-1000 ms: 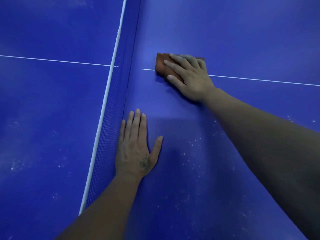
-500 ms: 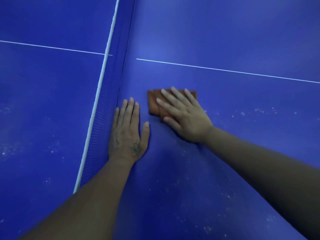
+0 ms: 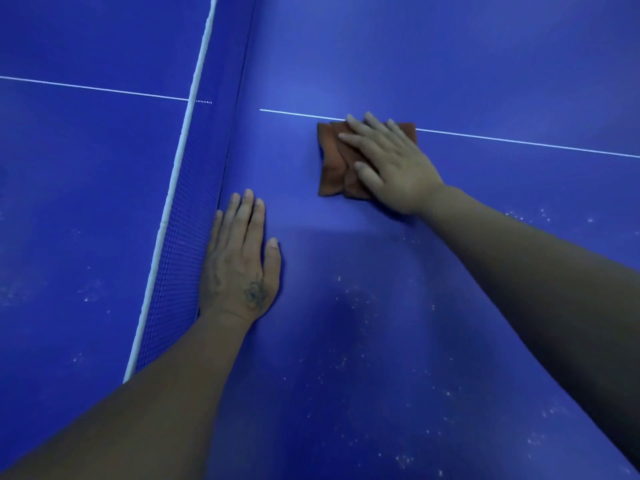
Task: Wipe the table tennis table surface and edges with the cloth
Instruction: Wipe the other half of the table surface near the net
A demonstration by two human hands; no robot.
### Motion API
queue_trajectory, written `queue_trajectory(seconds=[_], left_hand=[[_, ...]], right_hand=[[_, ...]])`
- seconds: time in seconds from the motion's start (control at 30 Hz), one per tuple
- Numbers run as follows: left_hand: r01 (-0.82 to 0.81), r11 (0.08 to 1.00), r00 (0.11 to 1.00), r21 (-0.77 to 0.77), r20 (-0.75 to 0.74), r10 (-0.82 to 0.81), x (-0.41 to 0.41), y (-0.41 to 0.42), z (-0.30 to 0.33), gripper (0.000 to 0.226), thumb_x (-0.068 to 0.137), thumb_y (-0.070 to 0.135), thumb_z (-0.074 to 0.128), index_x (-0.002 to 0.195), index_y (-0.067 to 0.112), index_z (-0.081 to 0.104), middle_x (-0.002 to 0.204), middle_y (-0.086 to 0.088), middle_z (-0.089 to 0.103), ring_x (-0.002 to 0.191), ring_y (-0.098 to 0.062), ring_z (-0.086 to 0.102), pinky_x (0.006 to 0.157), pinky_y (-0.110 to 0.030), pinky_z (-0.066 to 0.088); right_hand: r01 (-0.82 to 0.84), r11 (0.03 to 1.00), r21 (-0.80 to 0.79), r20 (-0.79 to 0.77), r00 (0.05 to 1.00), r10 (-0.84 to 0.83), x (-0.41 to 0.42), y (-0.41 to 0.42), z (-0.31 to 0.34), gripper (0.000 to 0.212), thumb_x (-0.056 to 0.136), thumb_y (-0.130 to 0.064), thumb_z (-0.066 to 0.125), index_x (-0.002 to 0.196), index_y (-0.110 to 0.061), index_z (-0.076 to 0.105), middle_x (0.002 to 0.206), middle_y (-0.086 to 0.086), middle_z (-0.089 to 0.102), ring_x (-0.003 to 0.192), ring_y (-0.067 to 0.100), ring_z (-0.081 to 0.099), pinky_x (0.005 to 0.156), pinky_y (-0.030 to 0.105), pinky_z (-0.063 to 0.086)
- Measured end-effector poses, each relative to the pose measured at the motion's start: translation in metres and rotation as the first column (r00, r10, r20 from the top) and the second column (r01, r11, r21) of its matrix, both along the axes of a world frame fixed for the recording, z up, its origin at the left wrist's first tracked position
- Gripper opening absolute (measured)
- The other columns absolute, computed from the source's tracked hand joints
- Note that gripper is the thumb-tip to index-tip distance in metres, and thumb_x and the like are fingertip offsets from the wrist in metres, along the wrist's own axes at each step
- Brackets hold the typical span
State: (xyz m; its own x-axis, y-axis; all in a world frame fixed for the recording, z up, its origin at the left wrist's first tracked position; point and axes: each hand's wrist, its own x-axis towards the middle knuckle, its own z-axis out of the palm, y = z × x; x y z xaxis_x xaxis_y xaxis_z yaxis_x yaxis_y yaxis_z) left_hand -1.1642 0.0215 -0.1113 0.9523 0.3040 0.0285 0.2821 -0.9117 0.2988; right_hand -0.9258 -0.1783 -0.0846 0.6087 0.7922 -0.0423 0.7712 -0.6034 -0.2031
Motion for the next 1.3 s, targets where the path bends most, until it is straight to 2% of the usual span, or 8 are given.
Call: queue_trajectory(seconds=[0.17,0.4,0.5,0.6,0.73,0.93,1.2,1.3], left_hand=[[0.002,1.000,1.000,0.003,-0.014,-0.002,0.001,0.001,-0.001,0.068,0.108,0.036,0.026,0.167,0.003,0.031,0.178,-0.009,0.022,0.167,-0.025,0.013,0.136,-0.048,0.011],[0.008,1.000,1.000,0.008,0.007,-0.008,0.001,0.000,0.001,0.065,0.108,0.032,0.031,0.164,0.000,0.035,0.176,-0.014,0.026,0.166,-0.029,0.018,0.135,-0.050,0.012],[0.005,1.000,1.000,0.005,0.008,-0.005,0.001,-0.001,0.000,0.066,0.107,0.032,0.031,0.165,0.000,0.035,0.176,-0.013,0.025,0.166,-0.029,0.017,0.135,-0.050,0.012],[0.003,1.000,1.000,0.000,0.000,-0.003,0.002,0.000,-0.001,0.068,0.106,0.033,0.032,0.165,0.001,0.034,0.177,-0.012,0.024,0.166,-0.028,0.015,0.136,-0.049,0.010],[-0.011,1.000,1.000,0.011,-0.014,0.011,0.001,-0.001,0.001,0.069,0.106,0.036,0.033,0.167,0.003,0.031,0.178,-0.010,0.022,0.167,-0.025,0.013,0.136,-0.047,0.008],[-0.012,0.999,0.999,0.033,-0.031,0.013,0.002,-0.003,0.004,0.068,0.105,0.031,0.035,0.167,0.003,0.031,0.178,-0.011,0.022,0.167,-0.027,0.013,0.136,-0.050,0.010],[0.013,1.000,0.999,0.027,-0.040,-0.012,0.000,-0.002,0.010,0.069,0.103,0.028,0.039,0.166,0.001,0.031,0.177,-0.014,0.021,0.166,-0.030,0.014,0.136,-0.048,0.009],[0.016,1.000,0.999,0.015,-0.041,-0.015,0.000,-0.001,0.011,0.070,0.103,0.029,0.039,0.166,0.001,0.031,0.178,-0.014,0.020,0.166,-0.030,0.014,0.136,-0.048,0.009]], right_hand=[[0.094,0.996,-0.003,0.095,0.991,-0.093,-0.028,-0.002,-0.009,0.059,0.107,-0.039,0.031,0.163,-0.022,0.033,0.173,0.001,0.021,0.161,0.026,0.016,0.130,0.048,0.011],[-0.160,0.987,0.018,0.018,0.987,0.160,-0.151,-0.035,-0.014,0.064,0.109,-0.056,0.038,0.163,-0.022,0.034,0.173,0.003,0.021,0.162,0.026,0.013,0.129,0.053,0.016],[-0.252,0.968,-0.020,0.029,0.967,0.253,-0.128,-0.036,-0.010,0.064,0.108,-0.058,0.036,0.163,-0.024,0.034,0.173,0.002,0.021,0.161,0.026,0.015,0.130,0.052,0.013],[-0.127,0.987,-0.095,0.086,0.987,0.135,-0.062,-0.027,-0.003,0.063,0.108,-0.059,0.029,0.162,-0.027,0.035,0.173,-0.002,0.023,0.160,0.024,0.020,0.129,0.051,0.011],[0.104,0.994,-0.036,0.058,0.993,-0.102,0.012,-0.043,-0.004,0.061,0.108,-0.055,0.034,0.160,-0.025,0.039,0.171,-0.003,0.027,0.160,0.023,0.022,0.130,0.048,0.010],[0.270,0.963,-0.003,0.075,0.960,-0.269,-0.021,-0.057,-0.017,0.064,0.107,-0.057,0.030,0.164,-0.028,0.029,0.174,-0.005,0.018,0.162,0.022,0.012,0.131,0.049,0.008],[-0.078,0.997,0.007,-0.010,0.997,0.078,-0.197,-0.089,-0.020,0.066,0.108,-0.055,0.039,0.165,-0.024,0.027,0.175,0.000,0.013,0.162,0.026,0.010,0.128,0.057,0.016],[-0.139,0.990,-0.004,-0.030,0.990,0.139,-0.200,-0.093,-0.017,0.059,0.112,-0.048,0.030,0.165,-0.024,0.027,0.175,-0.001,0.014,0.162,0.025,0.010,0.129,0.055,0.015]])
